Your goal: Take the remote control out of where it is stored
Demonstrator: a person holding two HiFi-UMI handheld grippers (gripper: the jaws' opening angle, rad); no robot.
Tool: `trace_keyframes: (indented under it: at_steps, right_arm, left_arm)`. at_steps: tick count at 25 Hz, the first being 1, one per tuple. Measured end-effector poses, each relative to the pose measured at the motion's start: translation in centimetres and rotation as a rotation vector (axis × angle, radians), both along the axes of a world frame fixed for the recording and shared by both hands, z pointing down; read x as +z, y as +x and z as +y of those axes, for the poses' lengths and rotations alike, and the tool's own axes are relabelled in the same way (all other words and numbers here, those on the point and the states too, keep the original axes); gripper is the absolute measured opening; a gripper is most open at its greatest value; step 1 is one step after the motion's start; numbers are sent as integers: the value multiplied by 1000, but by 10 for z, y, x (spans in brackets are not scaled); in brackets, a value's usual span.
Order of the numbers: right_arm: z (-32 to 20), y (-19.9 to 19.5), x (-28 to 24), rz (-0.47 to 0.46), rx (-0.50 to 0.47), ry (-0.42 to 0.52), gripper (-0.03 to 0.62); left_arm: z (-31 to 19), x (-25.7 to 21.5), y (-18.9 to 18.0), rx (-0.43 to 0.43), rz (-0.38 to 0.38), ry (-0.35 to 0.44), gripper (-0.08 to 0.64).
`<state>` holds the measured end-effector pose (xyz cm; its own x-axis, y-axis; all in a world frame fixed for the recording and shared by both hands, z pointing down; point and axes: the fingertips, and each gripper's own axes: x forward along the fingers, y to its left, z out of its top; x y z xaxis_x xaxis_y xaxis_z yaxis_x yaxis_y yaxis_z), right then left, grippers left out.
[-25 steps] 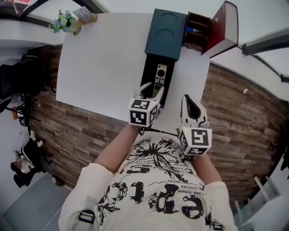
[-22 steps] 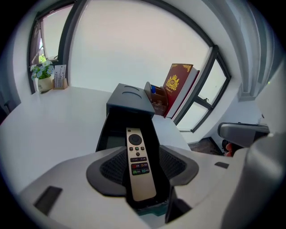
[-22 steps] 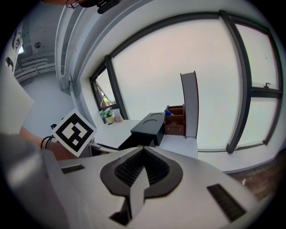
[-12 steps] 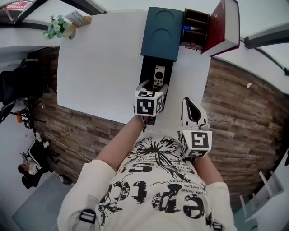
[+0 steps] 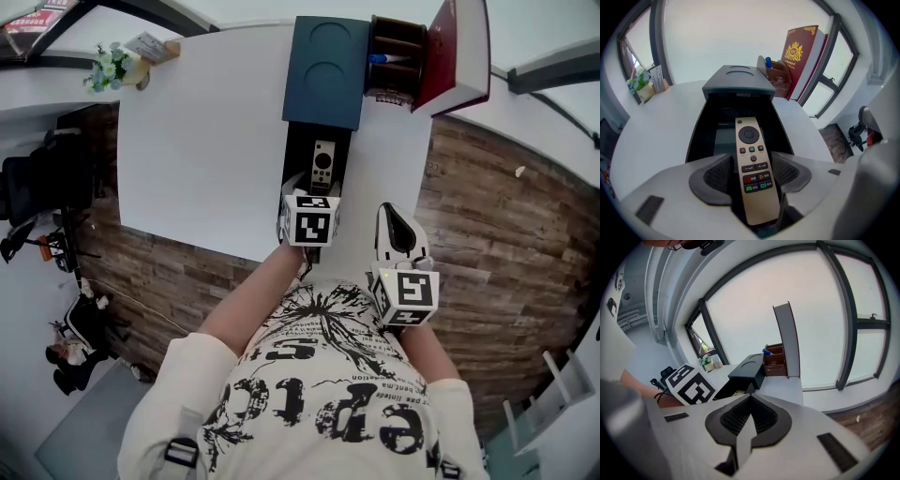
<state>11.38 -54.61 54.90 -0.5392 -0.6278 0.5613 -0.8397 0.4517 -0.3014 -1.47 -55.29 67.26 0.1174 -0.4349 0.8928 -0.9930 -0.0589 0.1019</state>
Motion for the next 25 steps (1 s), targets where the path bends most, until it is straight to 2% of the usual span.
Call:
trace_keyframes:
  at_steps: [6, 9, 14, 18, 25]
  right_arm:
    - [-6, 5, 4, -25, 28, -25, 2]
    - [-9, 5, 3, -28, 22, -23, 2]
    - [-7, 0, 0, -18, -14, -8, 2]
    - [-8, 0, -8, -3, -19, 22, 2]
    - [-5, -2, -18, 22, -37, 59, 2]
  left_arm:
    - [0, 1, 1, 9, -29, 19, 270]
    - [0, 1, 0, 1, -25, 18, 270]
    - [-1, 0, -5, -13, -15, 17, 221]
    - [0, -8, -9, -55, 12, 13, 218]
    - [-9, -44, -11, -59, 26, 135, 218]
